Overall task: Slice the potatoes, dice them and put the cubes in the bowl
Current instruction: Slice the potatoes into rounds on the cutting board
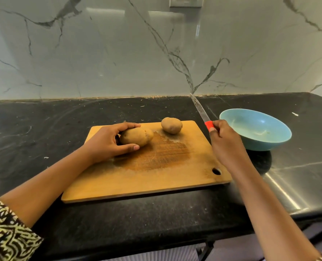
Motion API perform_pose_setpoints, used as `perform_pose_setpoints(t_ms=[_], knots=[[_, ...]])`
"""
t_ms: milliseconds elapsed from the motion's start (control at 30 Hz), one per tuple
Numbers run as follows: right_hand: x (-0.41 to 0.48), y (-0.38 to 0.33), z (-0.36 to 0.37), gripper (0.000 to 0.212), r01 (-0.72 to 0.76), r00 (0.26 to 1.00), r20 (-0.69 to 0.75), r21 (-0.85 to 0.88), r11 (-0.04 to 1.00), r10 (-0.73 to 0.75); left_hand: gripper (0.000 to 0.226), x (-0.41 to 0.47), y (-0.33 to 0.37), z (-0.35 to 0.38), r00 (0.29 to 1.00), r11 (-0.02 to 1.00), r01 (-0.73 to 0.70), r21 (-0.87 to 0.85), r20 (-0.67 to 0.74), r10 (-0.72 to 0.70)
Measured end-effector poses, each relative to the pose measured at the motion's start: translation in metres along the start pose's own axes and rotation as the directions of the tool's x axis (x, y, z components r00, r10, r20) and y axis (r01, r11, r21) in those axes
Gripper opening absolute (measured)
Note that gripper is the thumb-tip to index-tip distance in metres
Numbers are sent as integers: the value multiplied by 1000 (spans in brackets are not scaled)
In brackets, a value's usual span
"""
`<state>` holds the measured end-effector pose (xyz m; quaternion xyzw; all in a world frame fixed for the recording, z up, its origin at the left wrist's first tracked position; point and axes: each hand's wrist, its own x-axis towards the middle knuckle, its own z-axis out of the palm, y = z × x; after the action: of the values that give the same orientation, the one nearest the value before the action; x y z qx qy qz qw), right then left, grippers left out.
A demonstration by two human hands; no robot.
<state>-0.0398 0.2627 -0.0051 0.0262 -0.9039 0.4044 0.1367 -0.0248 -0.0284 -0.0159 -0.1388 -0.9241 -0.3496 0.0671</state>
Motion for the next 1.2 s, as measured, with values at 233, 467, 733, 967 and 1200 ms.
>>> perform_pose_setpoints(t_ms=[233, 467, 733, 967, 1200], knots=[[18, -31, 16, 31, 47, 956, 276, 192, 980, -99, 65, 0, 1, 0, 1000, 999, -23, 37, -19, 24], [3, -35, 31, 22, 273, 911, 332, -34, 962, -246, 60, -3, 0, 5, 993, 996, -26, 81, -113, 35], [-17, -34, 47, 30, 405, 905, 250, -260, 876, -345, 67, -4, 2, 7, 983, 999, 21, 29, -181, -15], [-20, -39, 47, 42, 459, 878, 284, -280, 843, -385, 68, -5, 6, 11, 975, 1000, -1, 20, -223, 5], [-23, -39, 45, 38, 452, 889, 241, -317, 834, -390, 68, -5, 8, 10, 977, 1000, 10, 11, -213, -8]])
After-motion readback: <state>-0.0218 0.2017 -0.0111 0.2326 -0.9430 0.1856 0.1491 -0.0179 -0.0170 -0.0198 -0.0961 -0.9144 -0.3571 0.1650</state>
